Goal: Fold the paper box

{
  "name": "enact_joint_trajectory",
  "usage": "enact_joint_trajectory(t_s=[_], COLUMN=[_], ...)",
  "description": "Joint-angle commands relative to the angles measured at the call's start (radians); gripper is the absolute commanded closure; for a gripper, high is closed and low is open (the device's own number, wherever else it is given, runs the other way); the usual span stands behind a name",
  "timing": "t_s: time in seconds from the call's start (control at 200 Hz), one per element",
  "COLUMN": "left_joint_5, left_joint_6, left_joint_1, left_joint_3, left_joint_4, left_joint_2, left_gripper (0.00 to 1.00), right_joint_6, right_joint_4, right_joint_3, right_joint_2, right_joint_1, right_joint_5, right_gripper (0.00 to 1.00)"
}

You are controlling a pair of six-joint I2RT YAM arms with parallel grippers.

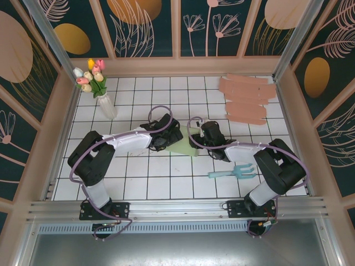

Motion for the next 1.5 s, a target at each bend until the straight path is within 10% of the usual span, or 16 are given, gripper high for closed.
enact_joint_trajectory(t_s=[0.0,1.051,1.496], left_joint_5=[0.002,-0.036,-0.035], left_joint_6=[-0.015,-0.011,-0.013], left_joint_1=[-0.004,-0.004,-0.005], left_joint_3=[-0.021,-0.056,-0.064], left_joint_4=[0.036,0.065,0.073], left_joint_2=[0.023,0.053,0.055], left_gripper=[0.15,0.18,0.18], right_joint_6=[-0.010,0.082,0.308], right_joint_4=[-0.019,-0.159,-0.055], right_joint_3=[-0.016,-0.040,-0.291], right_joint_2=[0.016,-0.196,-0.465], right_joint_1=[-0.004,0.086,0.135], right_joint_5=[-0.004,0.214,0.107], right_gripper=[0.47,0.45,0.57])
